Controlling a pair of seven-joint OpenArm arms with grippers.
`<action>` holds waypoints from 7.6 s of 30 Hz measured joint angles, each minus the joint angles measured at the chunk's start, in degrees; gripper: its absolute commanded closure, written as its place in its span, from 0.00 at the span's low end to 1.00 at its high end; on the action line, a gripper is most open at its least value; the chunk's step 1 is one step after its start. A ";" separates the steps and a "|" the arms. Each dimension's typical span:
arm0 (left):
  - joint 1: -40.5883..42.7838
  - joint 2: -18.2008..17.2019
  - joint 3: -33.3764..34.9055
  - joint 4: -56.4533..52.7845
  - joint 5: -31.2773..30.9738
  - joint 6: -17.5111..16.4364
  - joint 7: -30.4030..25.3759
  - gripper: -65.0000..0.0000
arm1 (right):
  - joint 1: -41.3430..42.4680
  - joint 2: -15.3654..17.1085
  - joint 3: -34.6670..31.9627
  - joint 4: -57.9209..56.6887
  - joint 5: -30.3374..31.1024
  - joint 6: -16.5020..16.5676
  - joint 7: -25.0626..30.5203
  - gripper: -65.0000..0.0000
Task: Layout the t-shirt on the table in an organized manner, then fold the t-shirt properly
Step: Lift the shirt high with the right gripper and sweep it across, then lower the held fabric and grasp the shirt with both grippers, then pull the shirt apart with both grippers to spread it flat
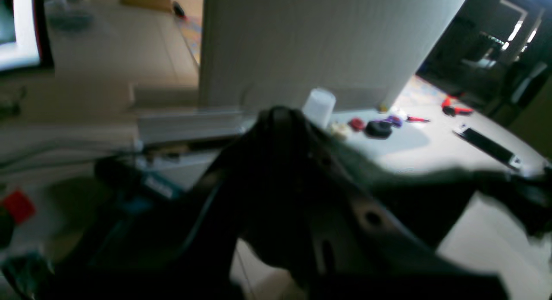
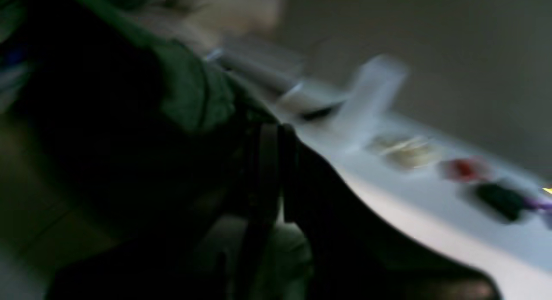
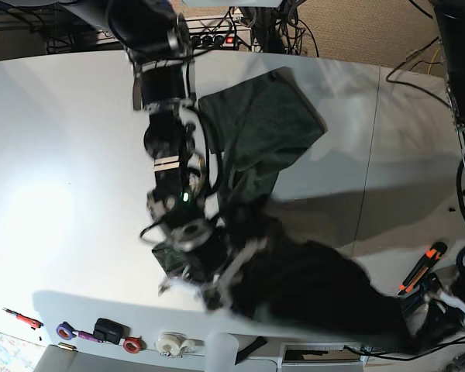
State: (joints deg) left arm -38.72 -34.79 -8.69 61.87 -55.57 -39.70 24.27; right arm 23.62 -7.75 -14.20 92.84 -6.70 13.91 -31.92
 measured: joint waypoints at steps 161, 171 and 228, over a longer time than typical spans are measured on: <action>10.29 14.45 19.39 0.07 21.05 13.16 -6.25 0.69 | -2.21 0.13 -6.05 -21.22 -1.27 3.37 2.08 1.00; 10.29 14.45 19.39 0.07 22.01 13.14 -6.29 0.69 | -1.70 0.09 -6.05 -2.45 -11.32 -5.88 -5.01 1.00; 14.21 13.81 19.39 0.11 21.90 6.86 -7.41 0.69 | 15.67 23.32 29.90 -50.16 -9.33 -2.64 13.92 0.76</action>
State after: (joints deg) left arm -24.51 -20.97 10.70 61.98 -33.67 -32.84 16.86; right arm 39.29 15.57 15.70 42.68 -16.03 11.27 -18.00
